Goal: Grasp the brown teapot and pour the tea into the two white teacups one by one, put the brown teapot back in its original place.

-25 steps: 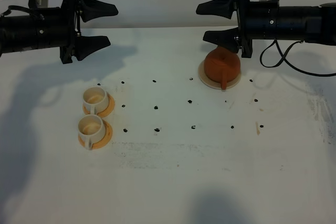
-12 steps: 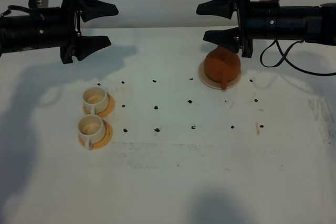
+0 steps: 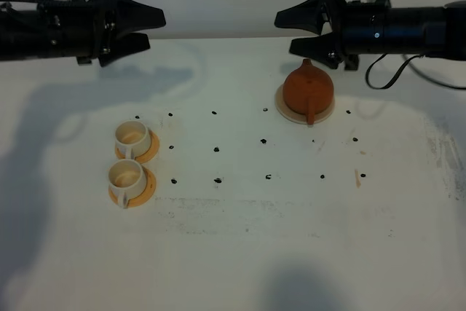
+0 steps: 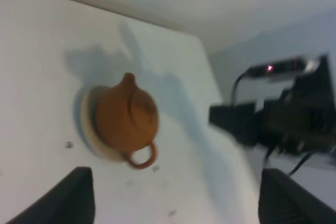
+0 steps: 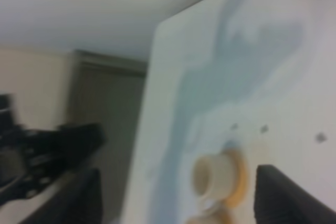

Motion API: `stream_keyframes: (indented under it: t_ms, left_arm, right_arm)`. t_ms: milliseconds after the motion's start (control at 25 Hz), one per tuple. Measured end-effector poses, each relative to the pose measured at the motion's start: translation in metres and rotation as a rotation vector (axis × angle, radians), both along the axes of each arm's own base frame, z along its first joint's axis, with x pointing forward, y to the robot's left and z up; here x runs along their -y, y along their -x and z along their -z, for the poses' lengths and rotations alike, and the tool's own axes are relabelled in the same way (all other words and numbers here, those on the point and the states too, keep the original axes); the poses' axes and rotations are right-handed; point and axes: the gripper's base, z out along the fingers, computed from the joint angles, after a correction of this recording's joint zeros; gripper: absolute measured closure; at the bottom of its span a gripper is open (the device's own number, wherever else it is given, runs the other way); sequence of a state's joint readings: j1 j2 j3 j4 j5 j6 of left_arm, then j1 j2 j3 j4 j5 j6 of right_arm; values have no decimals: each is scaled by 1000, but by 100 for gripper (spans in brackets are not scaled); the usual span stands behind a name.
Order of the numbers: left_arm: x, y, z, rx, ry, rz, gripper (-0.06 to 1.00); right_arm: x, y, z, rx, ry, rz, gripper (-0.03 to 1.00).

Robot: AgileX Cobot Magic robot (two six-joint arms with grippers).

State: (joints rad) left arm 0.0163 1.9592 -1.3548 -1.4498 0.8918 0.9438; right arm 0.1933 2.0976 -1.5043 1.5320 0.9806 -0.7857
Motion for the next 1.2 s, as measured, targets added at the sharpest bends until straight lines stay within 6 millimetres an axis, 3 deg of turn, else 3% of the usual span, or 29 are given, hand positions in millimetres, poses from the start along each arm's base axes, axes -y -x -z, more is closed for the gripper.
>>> stream_keyframes:
  t_ms: [320, 640, 920, 1200]
  left_arm:
    - [-11, 19, -36, 198, -370, 109, 34]
    - [-16, 38, -67, 293, -696, 94, 34]
    - [-21, 45, -70, 251, -900, 55, 35]
    - [-32, 45, -68, 180, -988, -30, 35]
  right_arm:
    - [13, 3, -25, 183, 251, 53, 38]
    - [25, 7, -41, 293, 441, 81, 38]
    - [43, 13, -57, 361, 682, 112, 38]
    - [57, 15, -60, 360, 854, 151, 38]
